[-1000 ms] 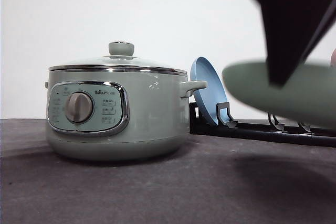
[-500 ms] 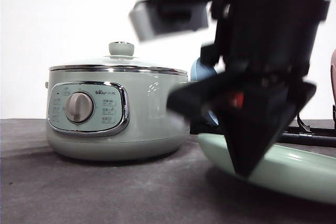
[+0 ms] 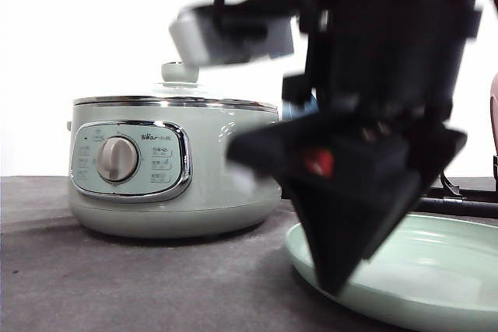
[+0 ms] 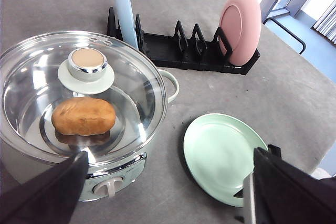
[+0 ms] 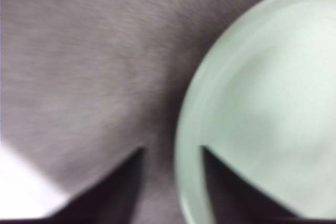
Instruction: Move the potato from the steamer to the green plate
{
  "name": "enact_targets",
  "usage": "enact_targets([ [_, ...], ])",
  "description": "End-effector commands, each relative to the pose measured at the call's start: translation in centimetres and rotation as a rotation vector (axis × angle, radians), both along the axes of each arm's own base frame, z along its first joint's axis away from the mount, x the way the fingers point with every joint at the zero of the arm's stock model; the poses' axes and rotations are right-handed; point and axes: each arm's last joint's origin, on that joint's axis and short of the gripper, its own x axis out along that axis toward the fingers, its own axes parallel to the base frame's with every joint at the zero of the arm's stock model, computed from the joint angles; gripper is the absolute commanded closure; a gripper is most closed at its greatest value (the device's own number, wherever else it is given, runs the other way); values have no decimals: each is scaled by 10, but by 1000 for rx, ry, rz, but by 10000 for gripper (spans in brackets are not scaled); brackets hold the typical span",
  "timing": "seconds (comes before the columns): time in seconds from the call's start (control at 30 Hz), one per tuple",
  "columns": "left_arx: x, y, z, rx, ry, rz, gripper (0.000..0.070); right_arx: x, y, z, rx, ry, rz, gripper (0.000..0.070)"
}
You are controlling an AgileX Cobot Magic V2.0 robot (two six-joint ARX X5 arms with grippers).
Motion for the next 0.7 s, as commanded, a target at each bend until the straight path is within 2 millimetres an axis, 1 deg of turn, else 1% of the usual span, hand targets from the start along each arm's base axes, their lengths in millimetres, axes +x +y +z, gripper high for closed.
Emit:
enact_targets([
  [0.0, -1, -1, 7, -6, -32, -20, 63, 0, 4, 13, 54, 9, 24, 335],
  [0.1, -1, -1, 7, -6, -33, -20, 63, 4, 0, 40, 187, 74, 46, 285],
  [0.17, -1, -1, 7, -6, -33, -20, 63, 8, -4, 58, 285, 117, 60, 279],
  [0.23, -1, -1, 7, -6, -32, -20, 63, 15, -13, 79, 386, 129, 53, 274],
  [0.3, -1, -1, 7, -6, -32, -20, 63, 22, -23, 98, 470, 113, 41, 249],
  [0.4, -1, -1, 7, -6, -32, -20, 63, 32, -45, 121, 562, 54, -1, 158],
  [0.43, -1, -1, 7, -5, -31, -20, 63, 34, -53, 127, 585, 38, -14, 141],
  [0.57, -1, -1, 7, -5, -31, -20, 63, 42, -91, 145, 652, -34, -91, 132],
  [0.67, -1, -1, 7, -5, -28, -20, 63, 42, -118, 154, 657, -102, -153, 103],
])
